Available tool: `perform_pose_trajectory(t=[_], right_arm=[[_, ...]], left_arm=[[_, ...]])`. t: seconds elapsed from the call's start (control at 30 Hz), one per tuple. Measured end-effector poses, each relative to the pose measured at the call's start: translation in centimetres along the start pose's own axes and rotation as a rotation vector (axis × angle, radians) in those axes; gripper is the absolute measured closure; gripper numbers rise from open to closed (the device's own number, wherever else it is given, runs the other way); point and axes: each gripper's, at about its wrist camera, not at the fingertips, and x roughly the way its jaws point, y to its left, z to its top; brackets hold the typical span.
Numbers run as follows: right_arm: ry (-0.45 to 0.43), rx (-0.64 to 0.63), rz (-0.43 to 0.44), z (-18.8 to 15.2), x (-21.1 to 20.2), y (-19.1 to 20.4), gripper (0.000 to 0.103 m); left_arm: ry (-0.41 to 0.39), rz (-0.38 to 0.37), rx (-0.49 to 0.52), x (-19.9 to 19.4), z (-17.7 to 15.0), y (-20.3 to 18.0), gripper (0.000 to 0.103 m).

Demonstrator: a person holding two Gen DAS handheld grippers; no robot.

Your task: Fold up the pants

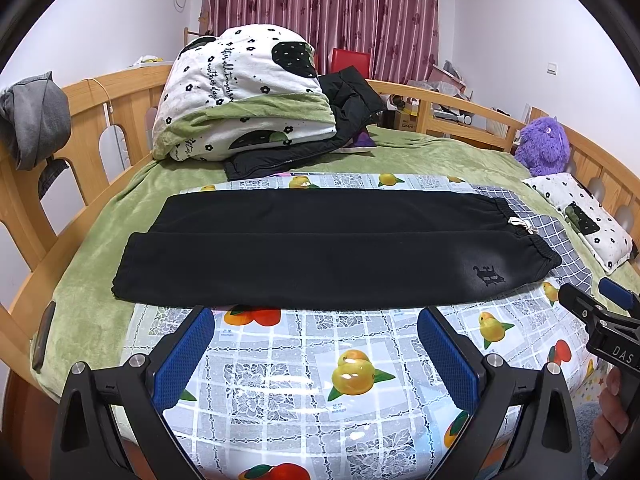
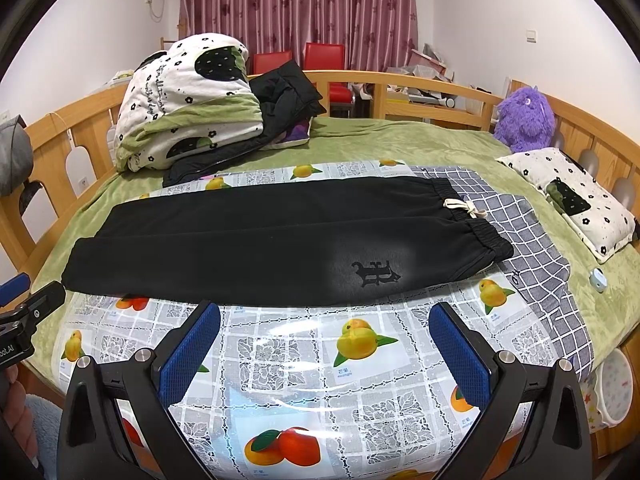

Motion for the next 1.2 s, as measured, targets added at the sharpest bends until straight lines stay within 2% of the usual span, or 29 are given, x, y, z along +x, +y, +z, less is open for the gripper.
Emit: perform_pose_trajectory(t=[0.77,0.9,1.07,1.13,1.2], right_arm=[[0.000,-0.009,0.005,-0.2,-0.2,0.3,0.001],[-0.007,-0.017,0.020,0.0,-0.1,0.5,0.001],[0.013,0.049,0.107,0.8,0.9,-0.6,0.001],[0.006,0.074,0.115,1.6,1.1,-1.4,0.001],[-0.021,0.054,0.081,3.0,1.0,-2.2,0.001]], left_arm=[[-0.001,-0.017,-0.001,0.1,-0.5,-0.4,0.001],[0.000,-0.053,0.000,0.4,-0.3,-0.9,0.001],[-0.009,-0.147,-0.062,1.5,0.6,-0.3,0.001],[-0.015,-0.155,-0.088,1.9,1.5,0.6,0.001],[-0.033,-0.133,-0.098,2.2,2.8,2.0,0.001]])
